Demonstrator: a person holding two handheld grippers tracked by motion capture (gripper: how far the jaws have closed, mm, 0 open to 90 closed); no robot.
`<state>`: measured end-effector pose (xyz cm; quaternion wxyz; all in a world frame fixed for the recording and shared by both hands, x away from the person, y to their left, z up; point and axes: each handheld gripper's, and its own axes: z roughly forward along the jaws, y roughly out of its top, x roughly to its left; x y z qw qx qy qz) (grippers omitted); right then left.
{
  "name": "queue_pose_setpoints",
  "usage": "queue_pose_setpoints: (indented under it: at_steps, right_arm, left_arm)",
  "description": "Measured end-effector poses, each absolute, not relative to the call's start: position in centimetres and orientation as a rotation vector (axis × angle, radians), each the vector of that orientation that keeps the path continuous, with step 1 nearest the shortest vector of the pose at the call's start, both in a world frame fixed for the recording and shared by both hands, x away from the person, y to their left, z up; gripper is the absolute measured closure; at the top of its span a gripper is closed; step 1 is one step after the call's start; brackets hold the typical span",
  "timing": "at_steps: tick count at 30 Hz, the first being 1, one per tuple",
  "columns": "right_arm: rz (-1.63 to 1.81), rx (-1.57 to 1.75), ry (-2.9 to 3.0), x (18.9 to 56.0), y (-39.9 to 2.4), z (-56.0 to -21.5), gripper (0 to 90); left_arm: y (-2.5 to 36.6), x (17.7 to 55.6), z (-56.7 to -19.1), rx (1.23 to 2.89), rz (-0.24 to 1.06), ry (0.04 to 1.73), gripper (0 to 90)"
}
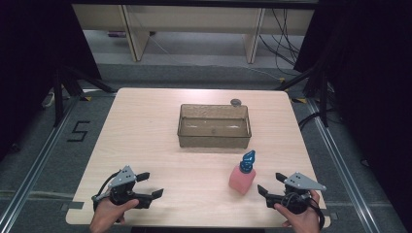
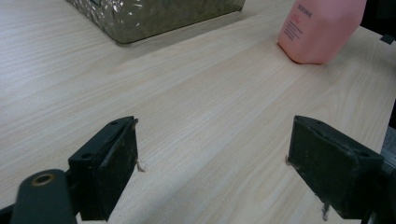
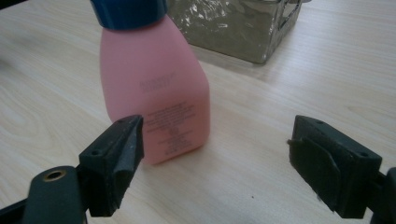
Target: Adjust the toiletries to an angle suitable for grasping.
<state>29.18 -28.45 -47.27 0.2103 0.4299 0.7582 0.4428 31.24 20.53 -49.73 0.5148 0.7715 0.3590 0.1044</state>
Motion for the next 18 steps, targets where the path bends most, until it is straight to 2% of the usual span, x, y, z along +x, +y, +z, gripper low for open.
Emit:
queue_pose_setpoints:
  at_steps: [18]
  right_arm:
    - [1.327,1.139,2.070,29.07,-27.74,-46.34,21.6]
  left_arm:
    - [20.53,31.27,-49.72,1.856,0.243,0.867,15.3]
